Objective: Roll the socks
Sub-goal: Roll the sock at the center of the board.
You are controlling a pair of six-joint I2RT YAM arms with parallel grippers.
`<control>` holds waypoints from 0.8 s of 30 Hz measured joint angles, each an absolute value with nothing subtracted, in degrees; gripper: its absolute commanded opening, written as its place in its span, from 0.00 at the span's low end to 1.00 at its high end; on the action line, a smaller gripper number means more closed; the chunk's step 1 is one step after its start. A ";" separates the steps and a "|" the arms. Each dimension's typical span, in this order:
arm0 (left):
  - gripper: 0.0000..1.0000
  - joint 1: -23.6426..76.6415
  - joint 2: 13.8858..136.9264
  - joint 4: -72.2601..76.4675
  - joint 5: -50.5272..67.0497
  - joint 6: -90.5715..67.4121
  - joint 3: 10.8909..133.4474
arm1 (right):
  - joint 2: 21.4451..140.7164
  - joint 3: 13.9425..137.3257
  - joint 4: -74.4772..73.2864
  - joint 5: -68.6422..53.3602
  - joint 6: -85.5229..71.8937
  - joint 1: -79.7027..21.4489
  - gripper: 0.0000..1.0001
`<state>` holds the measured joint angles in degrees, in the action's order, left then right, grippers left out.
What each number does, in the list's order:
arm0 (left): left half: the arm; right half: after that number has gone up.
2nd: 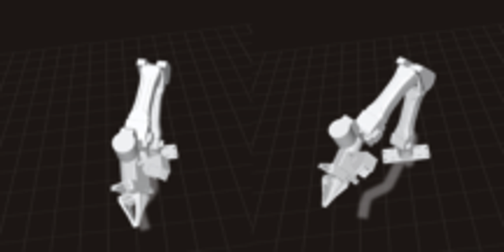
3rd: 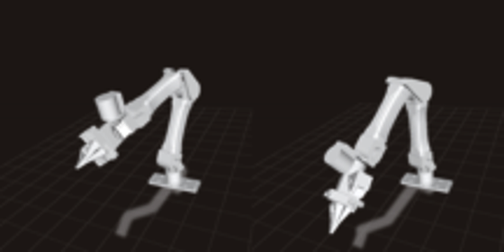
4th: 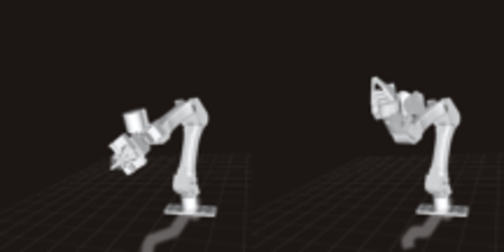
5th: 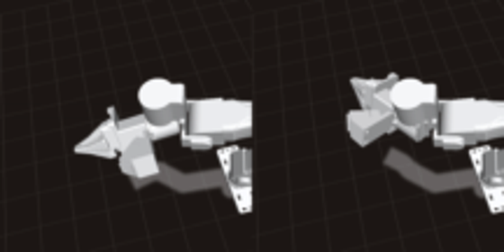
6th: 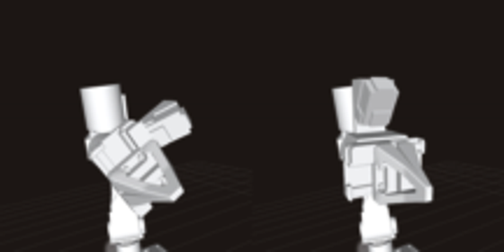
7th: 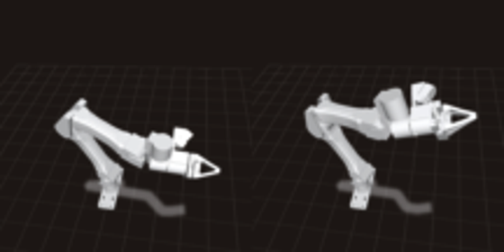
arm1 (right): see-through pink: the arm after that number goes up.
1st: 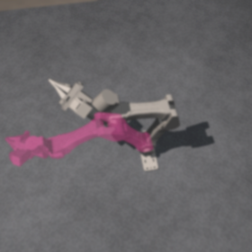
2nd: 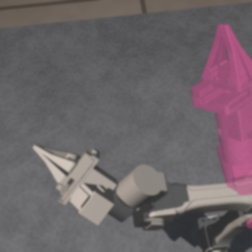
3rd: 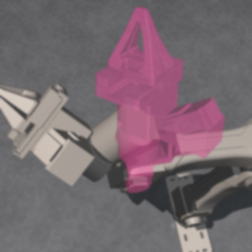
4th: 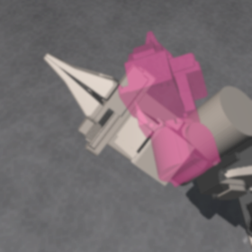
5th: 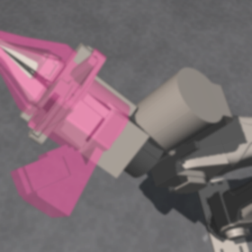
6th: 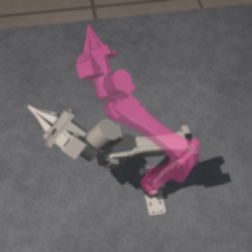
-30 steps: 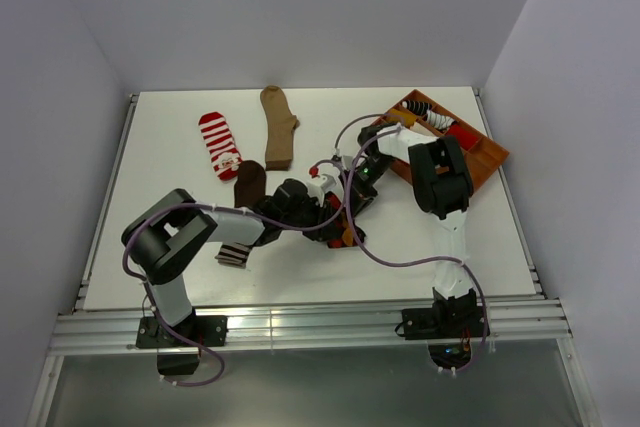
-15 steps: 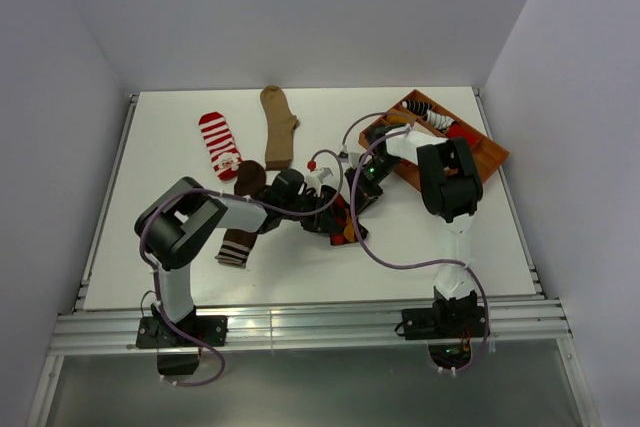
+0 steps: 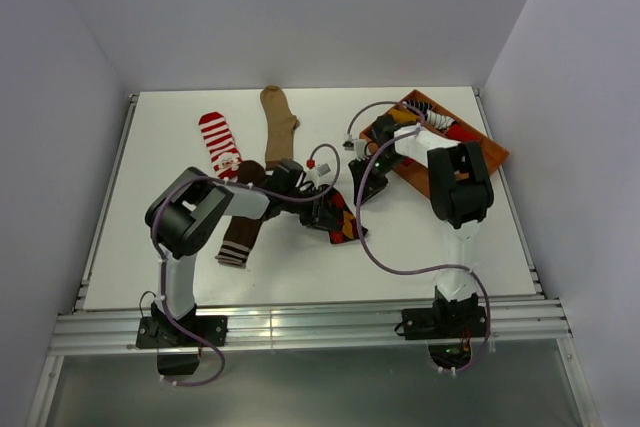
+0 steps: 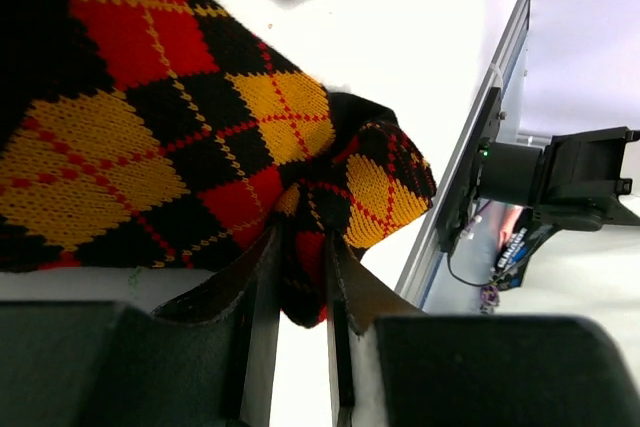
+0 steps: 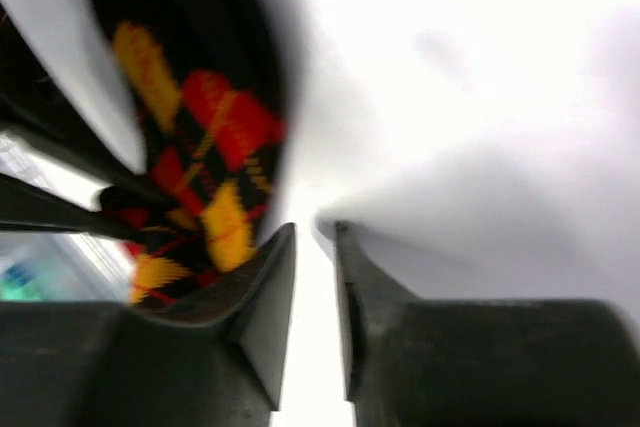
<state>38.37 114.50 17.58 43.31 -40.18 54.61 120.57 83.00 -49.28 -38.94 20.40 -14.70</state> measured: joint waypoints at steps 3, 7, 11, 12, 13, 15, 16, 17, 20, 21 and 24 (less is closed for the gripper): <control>0.00 38.22 115.02 14.26 43.72 -40.18 56.45 | 118.26 82.30 -45.63 -35.97 21.30 -13.69 0.43; 0.00 38.04 115.70 10.63 44.12 -40.18 58.35 | 113.25 79.46 -42.00 -33.50 22.46 -12.86 0.45; 0.00 37.39 116.40 8.60 45.98 -40.27 59.02 | 107.61 76.55 -40.10 -33.93 25.71 -12.86 0.51; 0.00 37.15 116.57 7.94 46.61 -40.27 59.13 | 105.91 75.64 -40.05 -34.50 27.20 -12.86 0.52; 0.00 36.91 116.75 7.40 47.18 -40.32 59.22 | 104.42 74.83 -40.07 -35.22 28.60 -12.86 0.53; 0.00 36.40 117.08 6.44 48.36 -40.58 59.29 | 101.36 73.28 -40.42 -36.80 32.23 -12.86 0.56; 0.00 36.14 117.32 6.02 49.08 -40.75 59.33 | 99.83 72.29 -40.49 -37.74 34.26 -12.86 0.56; 0.00 35.79 117.69 5.43 49.95 -40.86 59.53 | 98.32 71.29 -40.77 -38.63 36.29 -12.91 0.57; 0.00 35.20 118.61 4.47 51.83 -41.39 59.92 | 94.13 67.46 -41.32 -40.12 42.09 -13.37 0.60; 0.00 35.07 118.78 3.97 52.36 -41.45 60.05 | 92.25 65.45 -41.17 -40.18 44.10 -13.89 0.61; 0.00 34.81 119.11 2.83 53.58 -41.45 60.14 | 85.91 58.11 -39.29 -38.89 48.12 -16.93 0.64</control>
